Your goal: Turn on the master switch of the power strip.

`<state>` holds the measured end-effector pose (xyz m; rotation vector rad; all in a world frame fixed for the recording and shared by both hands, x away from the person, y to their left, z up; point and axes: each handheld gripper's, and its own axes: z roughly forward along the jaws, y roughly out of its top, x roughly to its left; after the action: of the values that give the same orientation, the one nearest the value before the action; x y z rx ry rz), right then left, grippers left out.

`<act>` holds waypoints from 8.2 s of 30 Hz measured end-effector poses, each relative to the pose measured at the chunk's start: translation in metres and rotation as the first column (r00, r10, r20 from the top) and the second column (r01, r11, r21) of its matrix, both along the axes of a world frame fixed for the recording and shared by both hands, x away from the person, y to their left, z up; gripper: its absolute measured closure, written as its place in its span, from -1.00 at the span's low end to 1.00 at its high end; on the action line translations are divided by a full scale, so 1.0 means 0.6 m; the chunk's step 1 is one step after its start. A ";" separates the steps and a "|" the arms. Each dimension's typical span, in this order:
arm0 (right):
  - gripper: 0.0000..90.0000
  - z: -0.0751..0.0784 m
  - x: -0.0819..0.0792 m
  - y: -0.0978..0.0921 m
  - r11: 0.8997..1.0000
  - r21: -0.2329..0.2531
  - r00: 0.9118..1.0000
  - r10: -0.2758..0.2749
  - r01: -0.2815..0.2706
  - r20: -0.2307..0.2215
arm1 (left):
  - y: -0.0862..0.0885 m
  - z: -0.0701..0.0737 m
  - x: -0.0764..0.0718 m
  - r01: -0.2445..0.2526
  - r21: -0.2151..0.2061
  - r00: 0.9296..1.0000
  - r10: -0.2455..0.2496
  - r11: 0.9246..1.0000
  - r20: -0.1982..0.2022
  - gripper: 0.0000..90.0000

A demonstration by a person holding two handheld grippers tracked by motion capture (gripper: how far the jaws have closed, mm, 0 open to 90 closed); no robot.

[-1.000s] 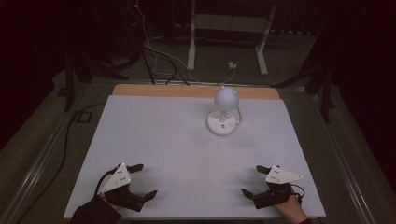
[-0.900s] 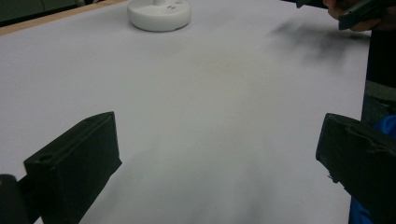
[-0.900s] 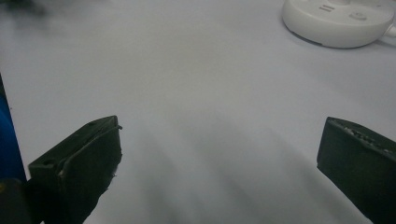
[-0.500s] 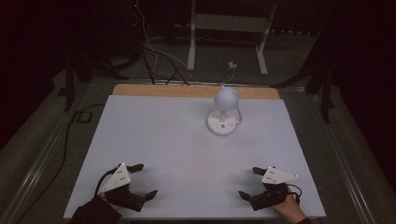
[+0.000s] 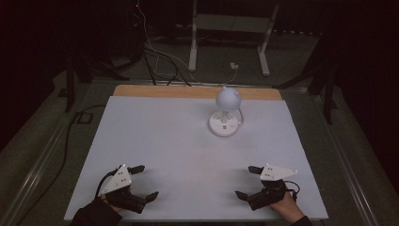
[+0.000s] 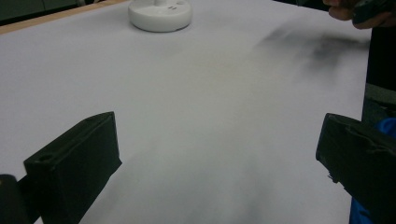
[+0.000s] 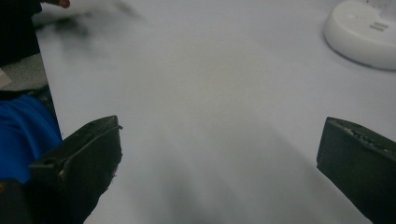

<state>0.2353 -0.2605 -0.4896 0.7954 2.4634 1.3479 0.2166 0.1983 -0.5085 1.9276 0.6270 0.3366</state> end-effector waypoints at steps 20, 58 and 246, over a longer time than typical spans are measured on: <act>-0.98 0.047 0.041 0.021 1.000 0.008 0.997 -0.004 0.004 0.077 | 0.000 0.000 -0.001 0.000 -0.001 1.000 0.000 1.000 0.001 -1.00; -1.00 0.068 0.168 0.038 0.990 0.032 0.984 -0.143 0.140 0.110 | 0.000 0.001 -0.002 0.001 0.000 1.000 -0.001 1.000 0.003 -1.00; 0.70 0.005 0.306 0.069 0.893 -0.030 0.893 -0.449 0.450 0.033 | -0.001 -0.001 0.001 0.007 -0.003 1.000 -0.008 1.000 -0.010 -1.00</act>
<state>0.4188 -0.2191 -0.4863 1.2364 2.0922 1.1243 0.2170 0.1977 -0.5093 1.9295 0.6265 0.3210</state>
